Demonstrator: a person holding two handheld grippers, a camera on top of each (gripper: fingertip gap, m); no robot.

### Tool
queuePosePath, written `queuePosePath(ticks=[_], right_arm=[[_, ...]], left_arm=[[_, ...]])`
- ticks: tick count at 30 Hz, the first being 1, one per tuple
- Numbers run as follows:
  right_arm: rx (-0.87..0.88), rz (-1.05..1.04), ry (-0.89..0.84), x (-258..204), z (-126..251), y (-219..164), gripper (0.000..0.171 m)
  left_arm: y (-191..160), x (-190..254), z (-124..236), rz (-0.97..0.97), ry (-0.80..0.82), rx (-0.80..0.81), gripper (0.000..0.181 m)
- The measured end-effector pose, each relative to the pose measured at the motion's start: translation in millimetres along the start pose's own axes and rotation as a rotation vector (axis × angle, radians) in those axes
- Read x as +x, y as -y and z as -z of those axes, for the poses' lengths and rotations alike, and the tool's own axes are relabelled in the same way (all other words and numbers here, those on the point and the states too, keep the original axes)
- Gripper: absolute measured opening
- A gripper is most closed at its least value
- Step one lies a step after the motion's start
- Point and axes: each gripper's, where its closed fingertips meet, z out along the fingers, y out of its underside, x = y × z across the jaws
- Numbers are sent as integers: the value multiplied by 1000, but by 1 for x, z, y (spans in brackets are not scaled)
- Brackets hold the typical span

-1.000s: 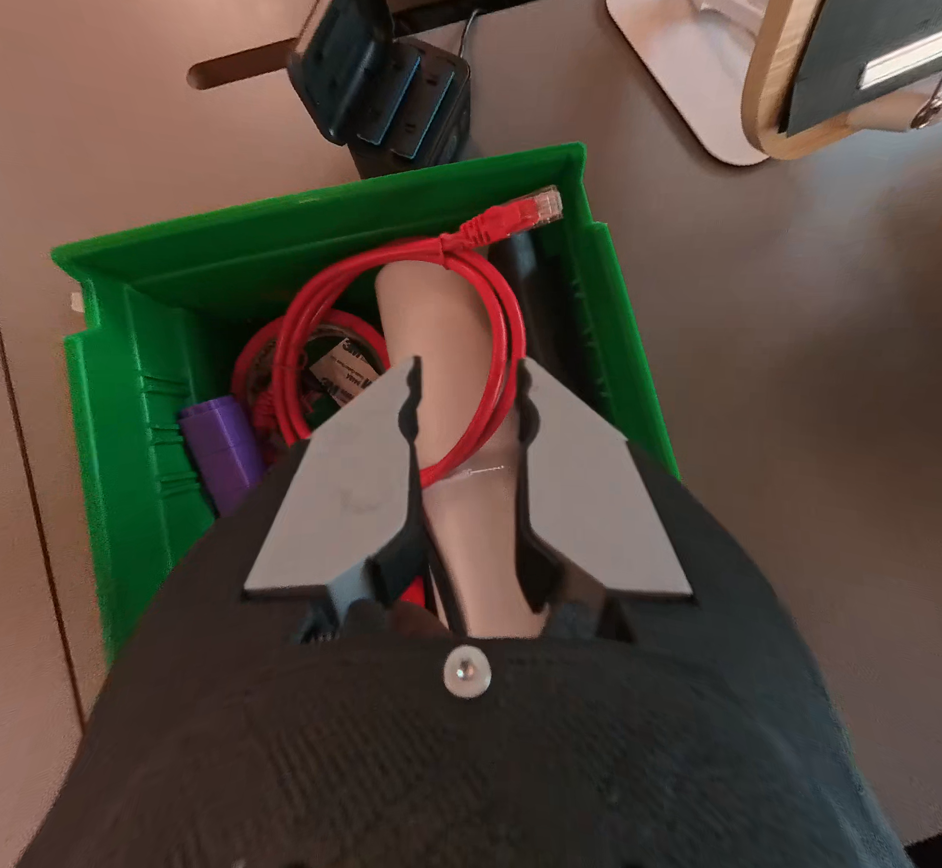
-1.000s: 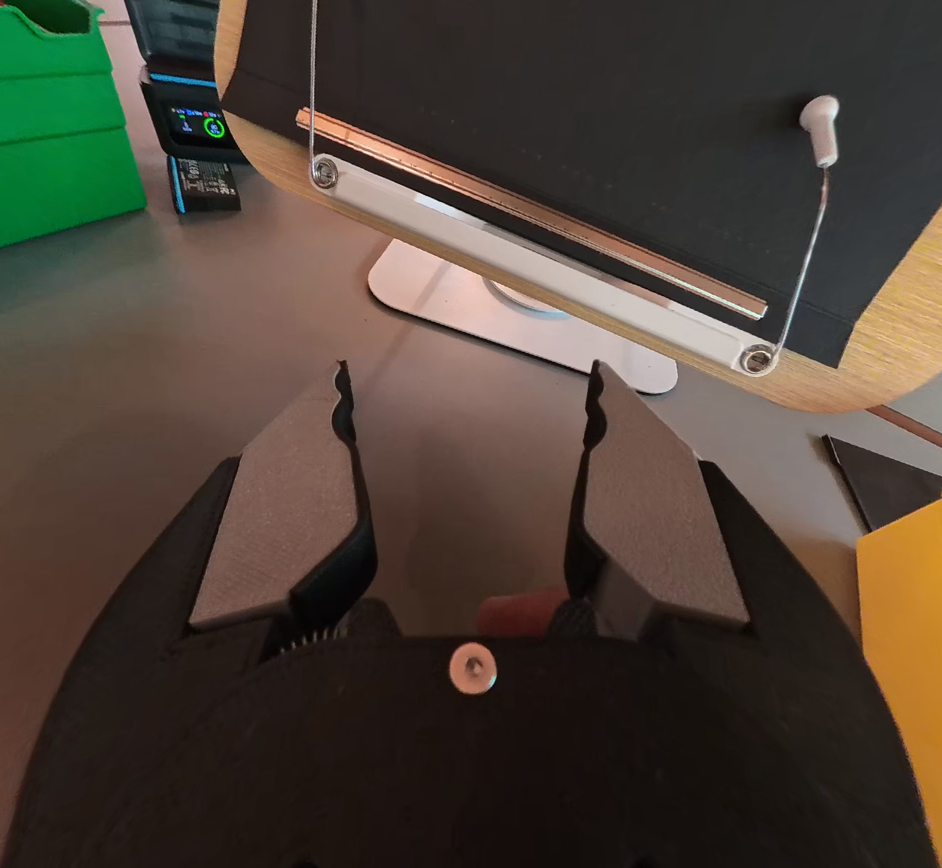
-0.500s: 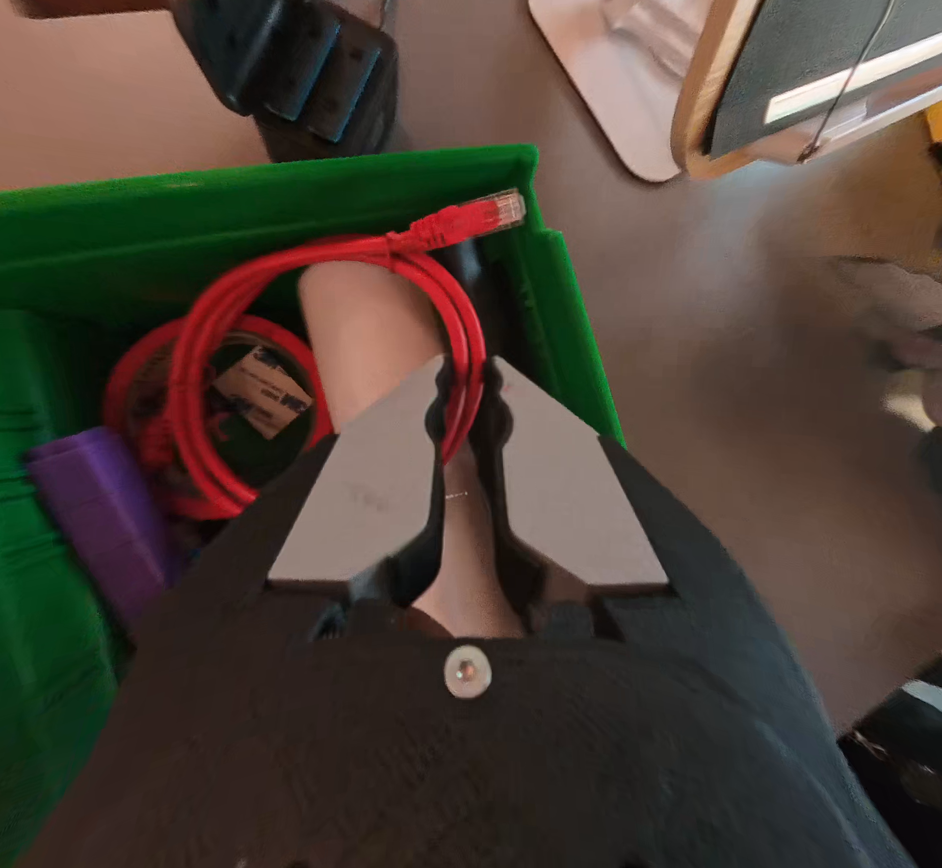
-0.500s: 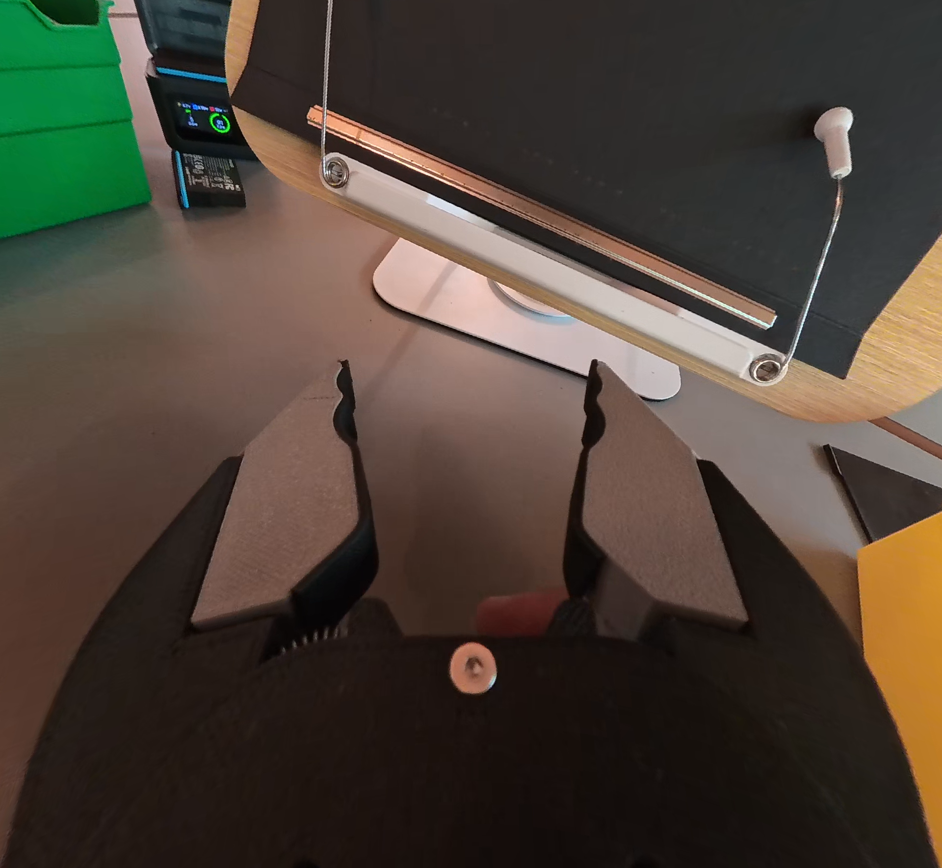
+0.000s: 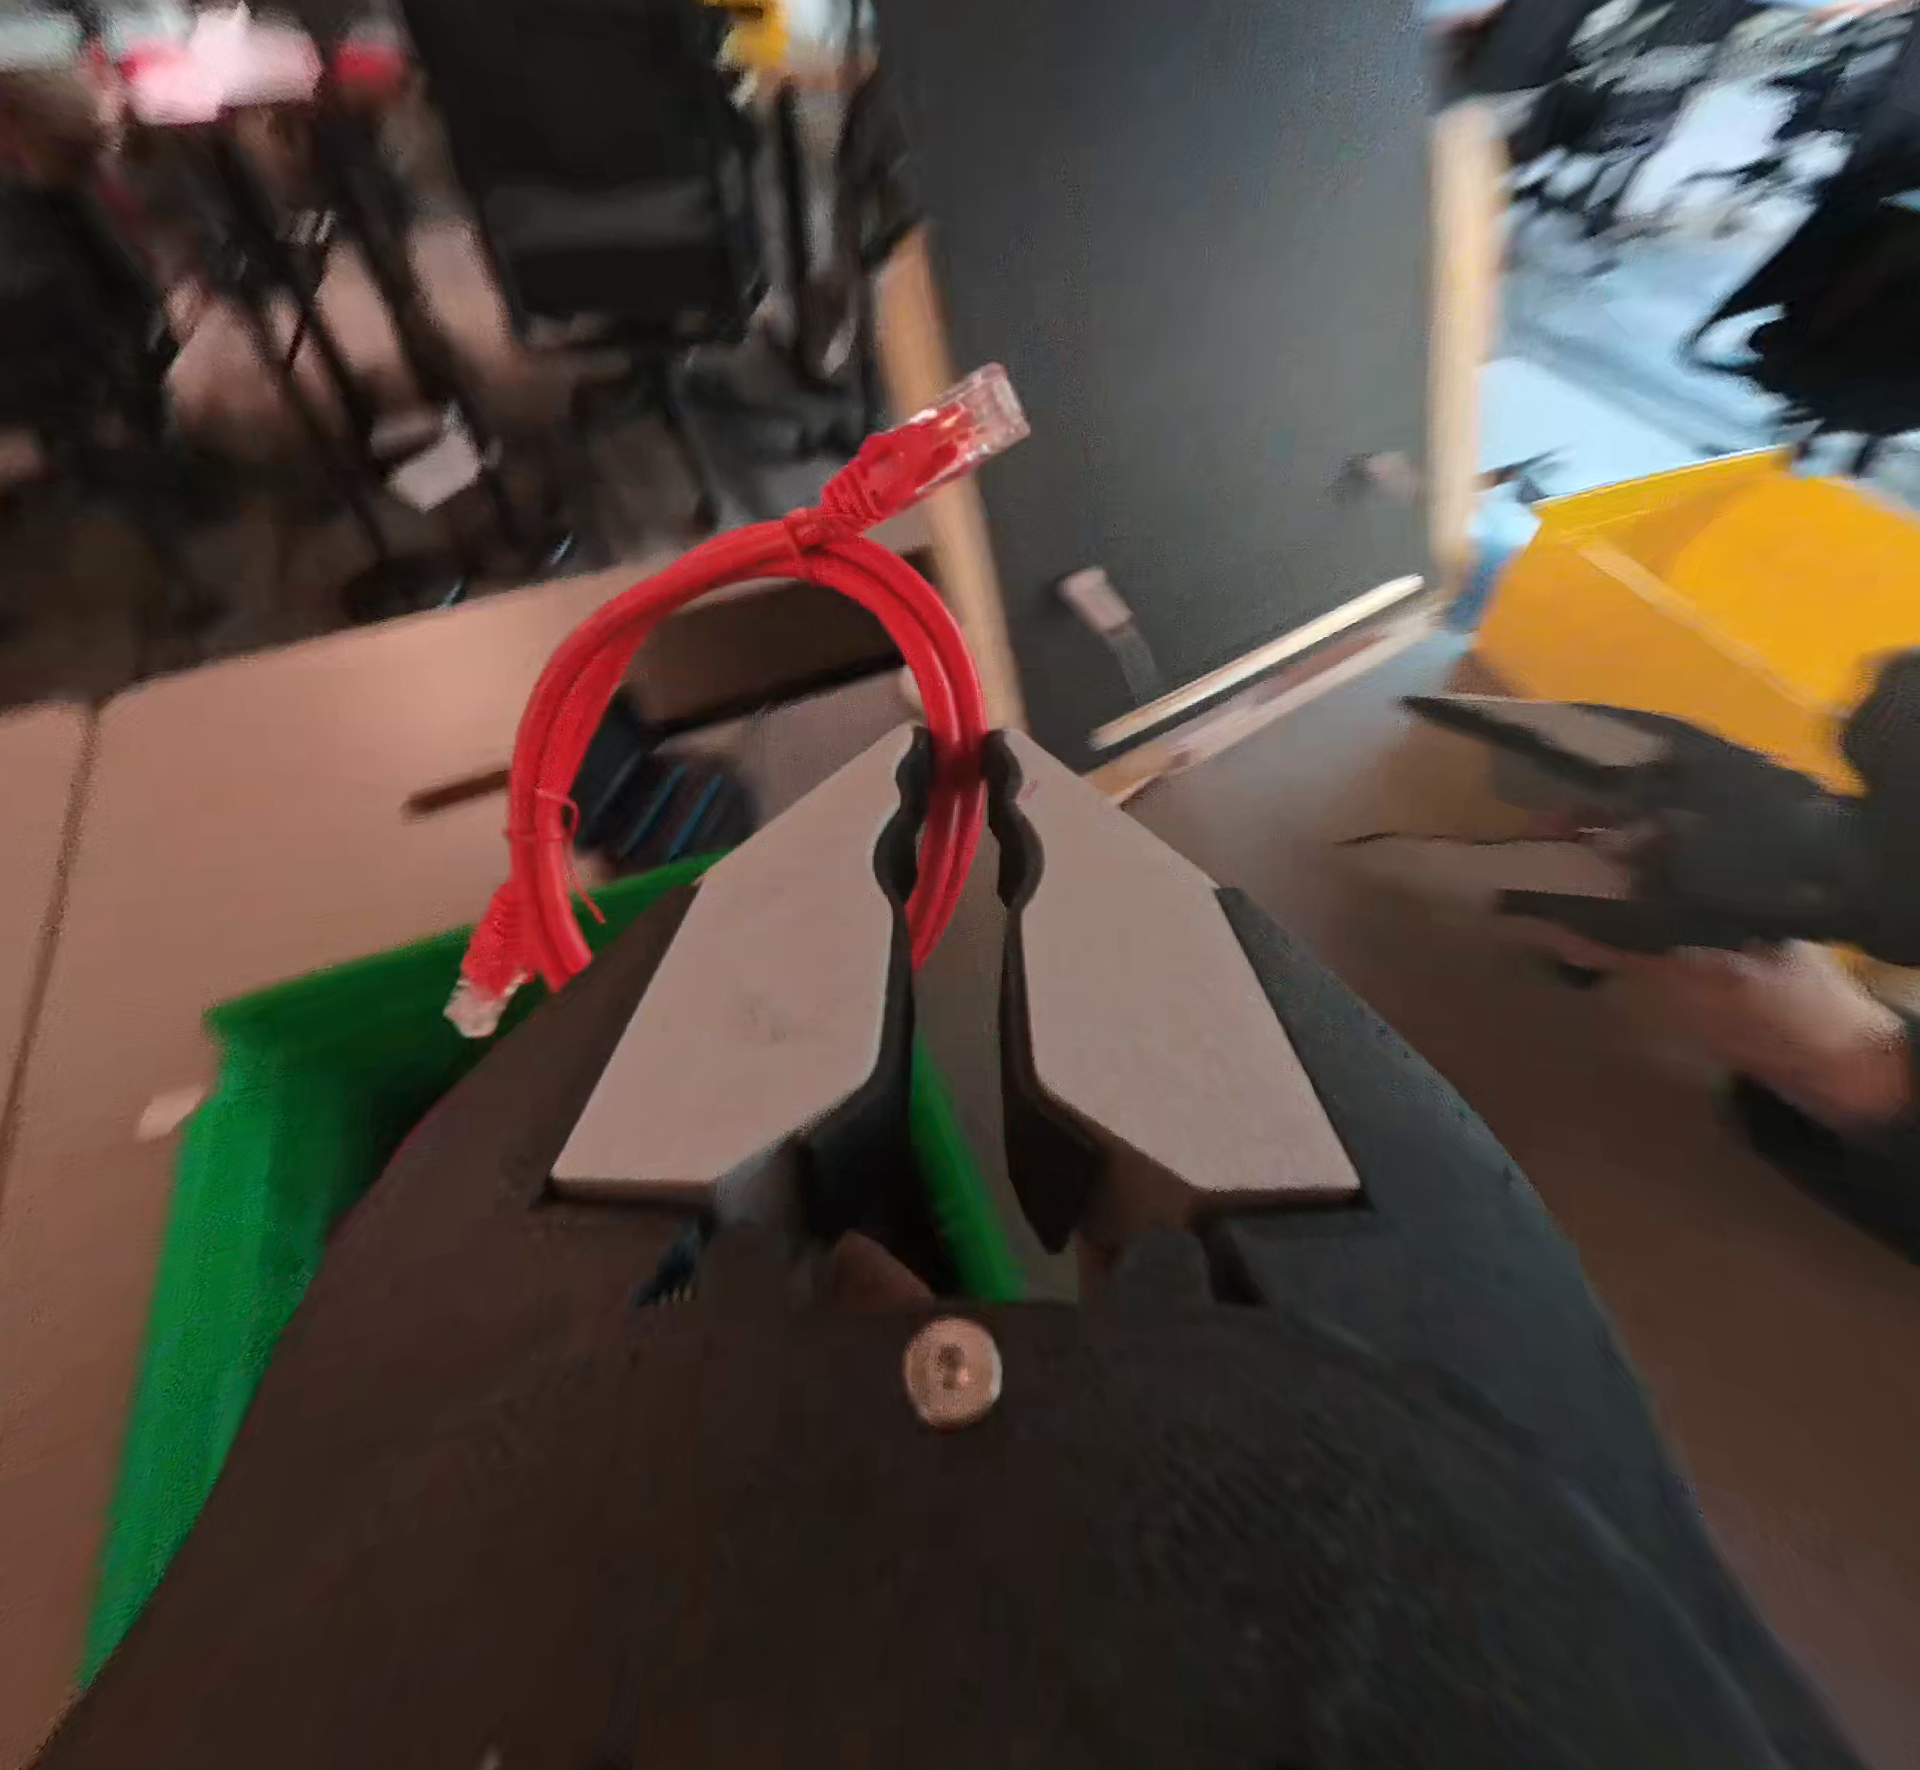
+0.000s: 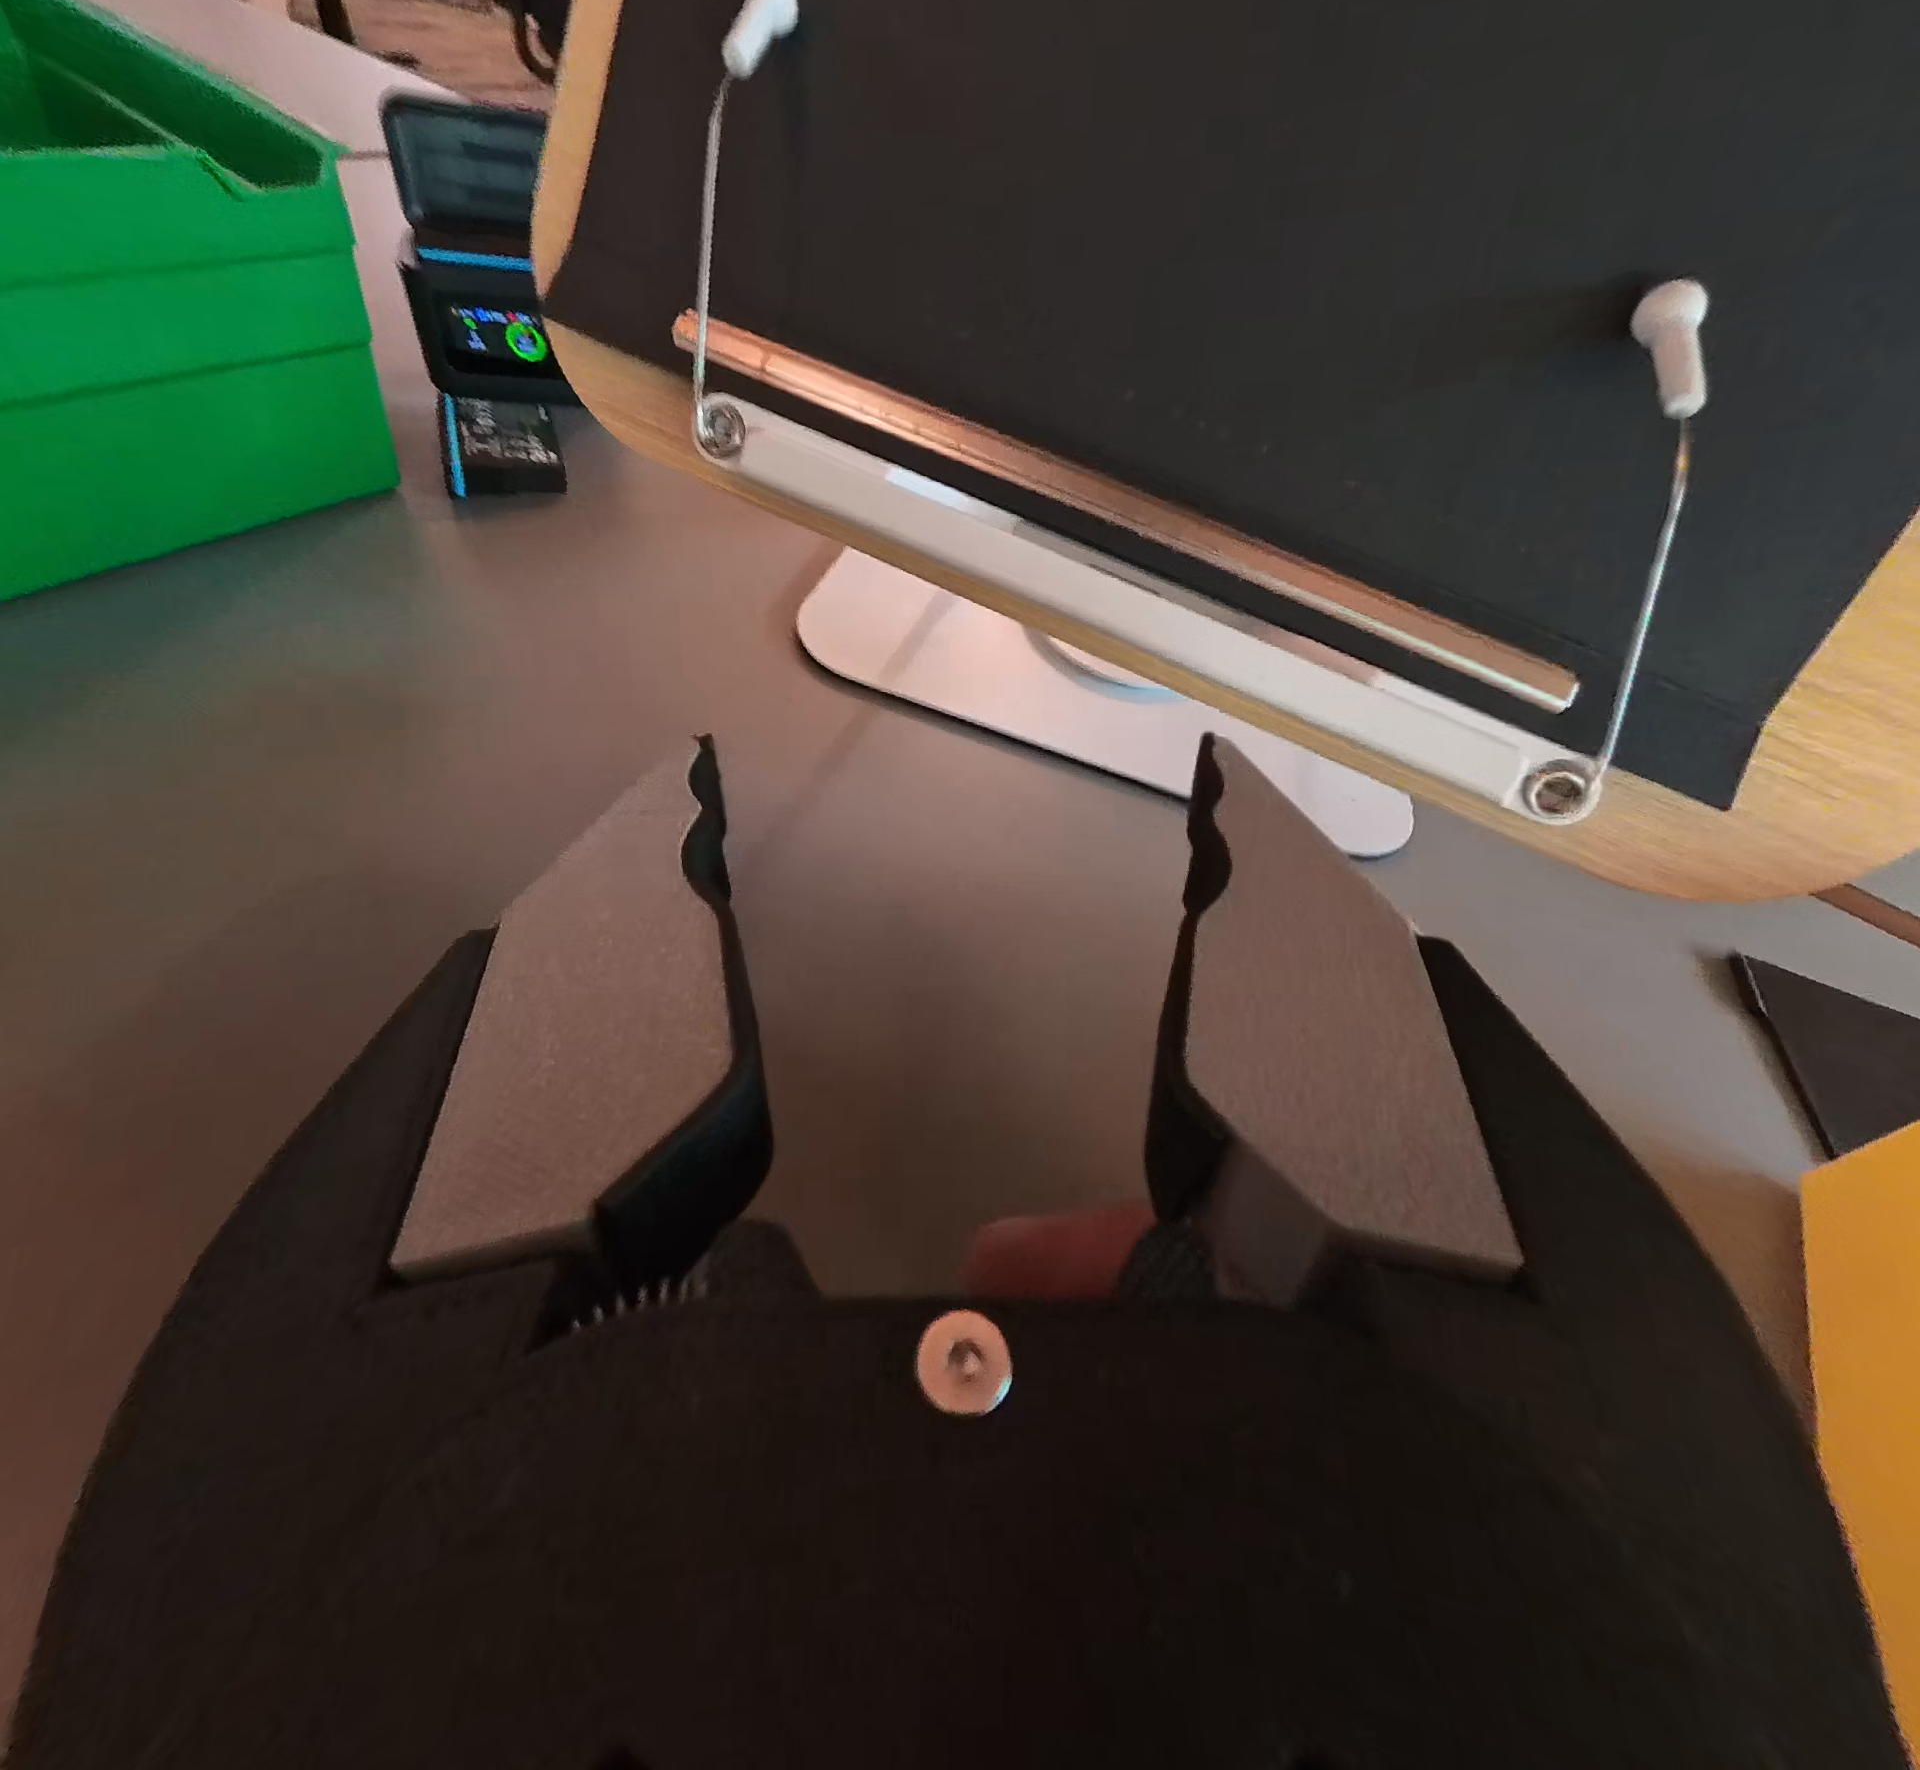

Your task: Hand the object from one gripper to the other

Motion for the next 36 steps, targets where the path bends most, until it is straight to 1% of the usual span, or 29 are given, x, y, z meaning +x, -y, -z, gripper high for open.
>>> queuePosePath(ticks=[2,3,4,7,9,10,12,13,15,18,20,22,24,25,26,27,28,32,34,36], right_arm=[[57,-25,77,-6,5,11,89],[91,-47,151,-14,9,18,87],[120,-77,228,-21,14,24,86],[195,-156,397,-29,29,40,93],[263,-197,582,-41,50,53,94],[295,-214,654,-44,61,59,95],[346,-236,756,-46,79,68,94],[364,-245,778,-44,84,71,95],[389,-255,770,-37,87,74,97],[370,-218,740,-33,82,67,97],[350,-188,739,-34,79,61,96],[340,-187,755,-35,78,58,91],[328,-191,734,-31,72,54,76],[312,-189,696,-25,67,51,57],[294,-186,651,-17,61,47,32],[296,-186,622,-11,58,45,18],[318,-200,616,-6,59,47,12],[376,-302,698,-3,70,58,12],[368,-264,647,-1,67,57,8],[338,-202,553,6,61,52,6]], left_arm=[[13,60,11,-58,-137,94,9],[13,87,15,-85,-199,121,8],[12,110,18,-108,-244,142,8],[8,168,24,-131,-393,192,8],[8,197,25,-116,-505,230,8],[8,205,23,-126,-528,256,8],[3,215,15,-113,-584,302,8],[1,223,13,-69,-670,326,7],[-2,236,14,41,-874,368,7],[-10,243,3,153,-1069,362,8],[-17,247,-8,172,-1133,335,8],[-28,253,-20,135,-1148,300,8],[-37,257,-29,142,-1158,247,8],[-39,258,-29,135,-1164,242,8],[-41,257,-28,123,-1158,253,8],[-42,253,-29,125,-1146,254,8],[-43,248,-29,147,-1137,257,8],[-42,238,-23,238,-1164,268,8],[-48,240,-26,244,-1161,243,8],[-53,240,-35,227,-1114,226,8]])
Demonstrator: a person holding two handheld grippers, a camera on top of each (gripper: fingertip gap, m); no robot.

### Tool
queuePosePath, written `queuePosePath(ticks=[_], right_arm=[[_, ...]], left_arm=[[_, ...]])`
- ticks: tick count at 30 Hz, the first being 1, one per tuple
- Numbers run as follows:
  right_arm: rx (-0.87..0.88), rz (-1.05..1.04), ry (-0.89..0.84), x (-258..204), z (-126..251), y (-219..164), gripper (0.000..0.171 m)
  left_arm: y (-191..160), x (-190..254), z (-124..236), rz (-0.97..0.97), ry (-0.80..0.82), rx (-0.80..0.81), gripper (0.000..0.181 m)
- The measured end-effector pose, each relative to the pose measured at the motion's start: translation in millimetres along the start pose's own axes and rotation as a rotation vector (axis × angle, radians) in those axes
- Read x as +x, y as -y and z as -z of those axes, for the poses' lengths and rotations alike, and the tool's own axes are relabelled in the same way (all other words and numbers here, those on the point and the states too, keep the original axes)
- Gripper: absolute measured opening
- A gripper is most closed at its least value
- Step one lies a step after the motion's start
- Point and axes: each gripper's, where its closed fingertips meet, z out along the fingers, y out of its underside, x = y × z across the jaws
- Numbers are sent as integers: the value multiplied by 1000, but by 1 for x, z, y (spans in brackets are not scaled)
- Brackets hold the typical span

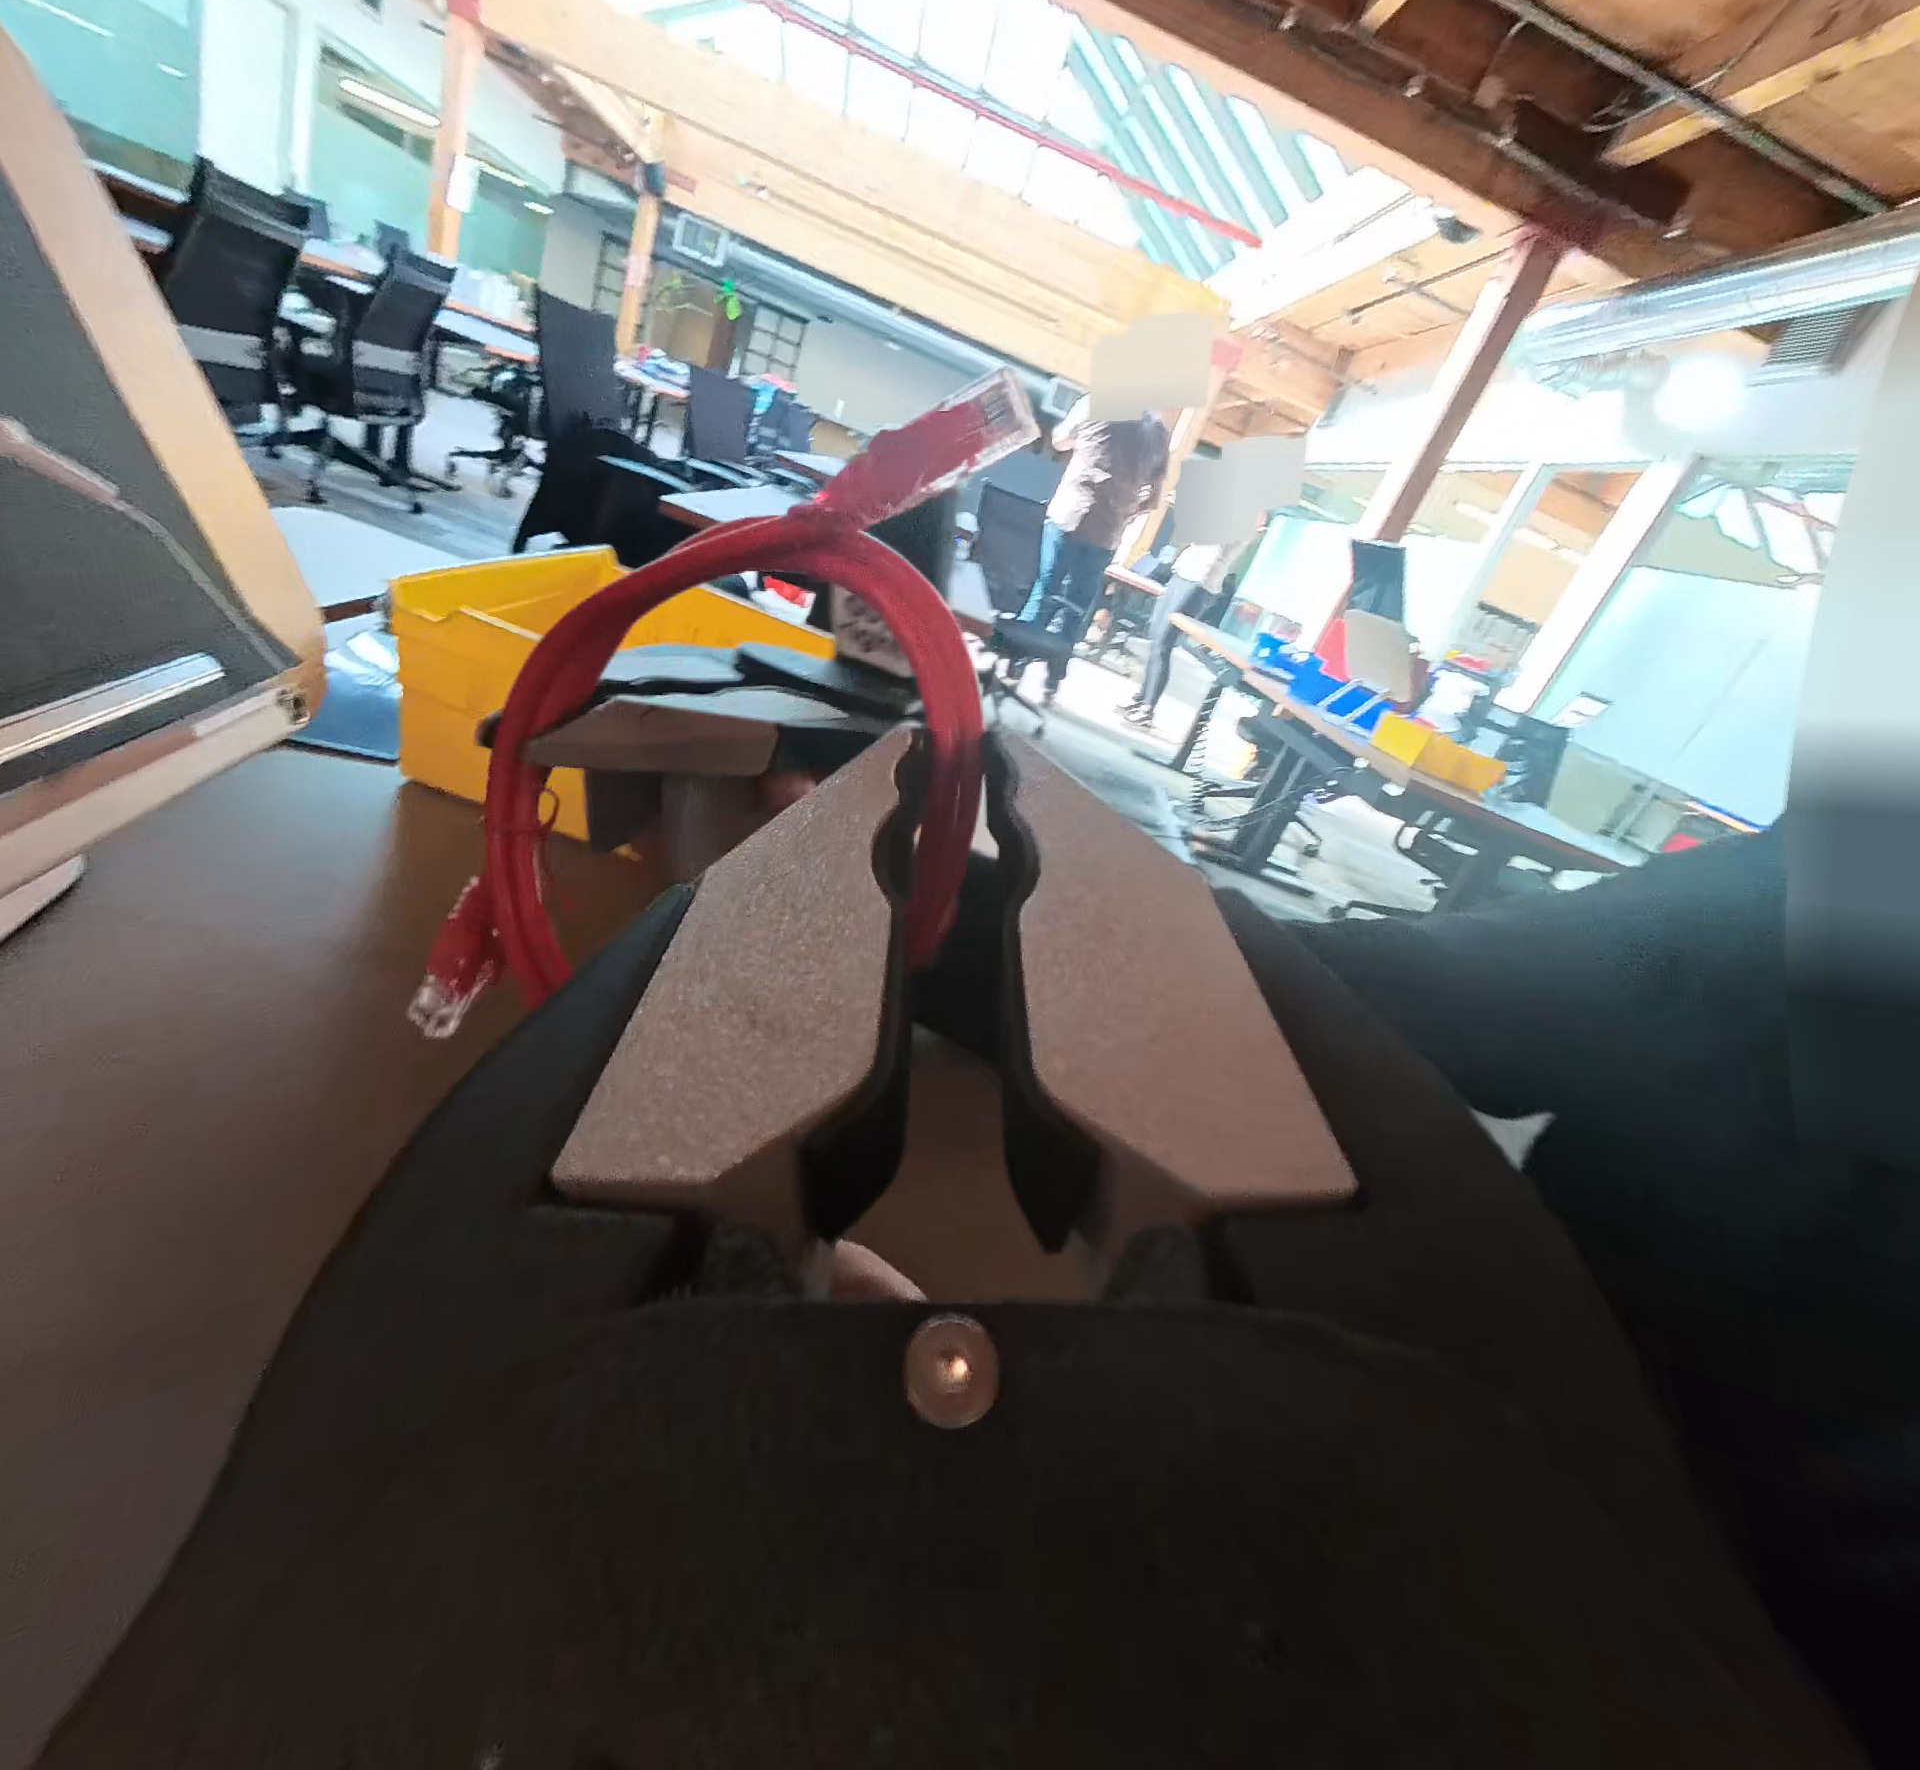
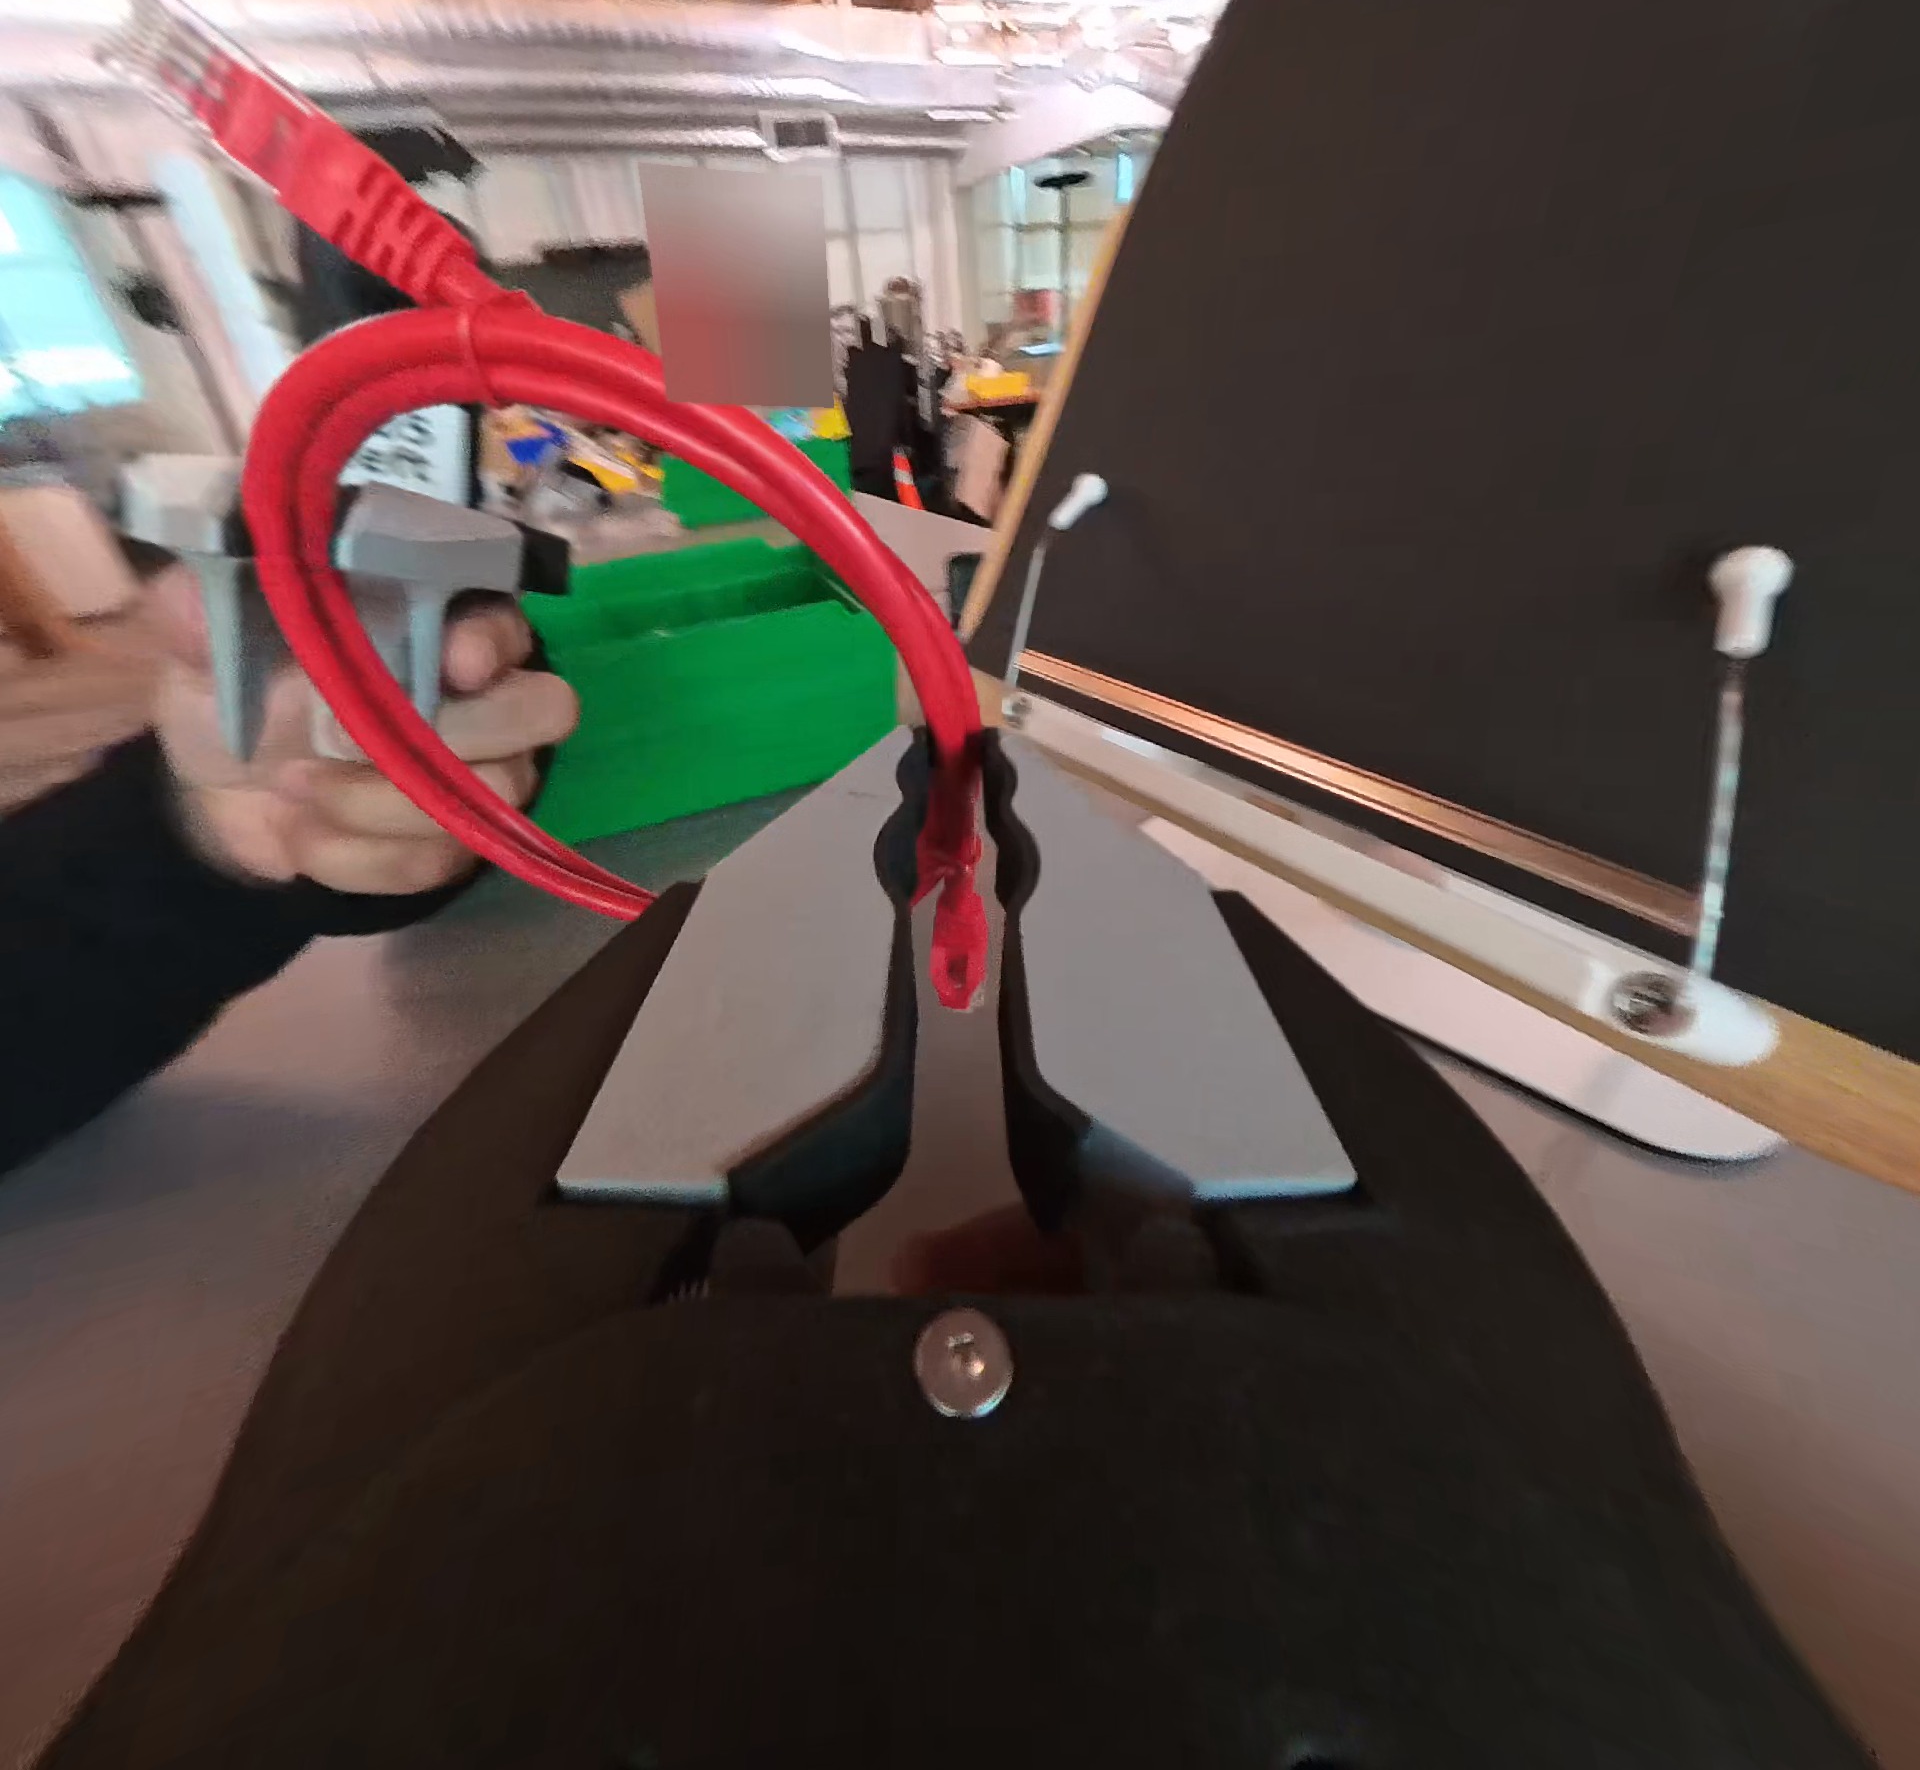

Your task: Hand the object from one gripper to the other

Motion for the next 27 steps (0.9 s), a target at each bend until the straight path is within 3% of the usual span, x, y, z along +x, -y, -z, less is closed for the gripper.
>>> queuePosePath(ticks=[4,11,15,20,23,27], right_arm=[[1,50,-60,5,2,5,6],[28,236,-359,37,21,25,6],[15,340,-503,47,31,33,5],[-104,586,-738,64,43,32,5],[-193,720,-756,59,35,24,5],[-256,883,-710,43,22,17,6]], left_arm=[[-2,-4,0,2,19,-6,9],[1,-45,16,-39,282,-1,12],[11,-51,27,-59,346,48,13],[10,-81,43,-223,638,-22,32],[4,-87,42,-341,741,-102,47],[-3,-92,39,-475,819,-192,46]])
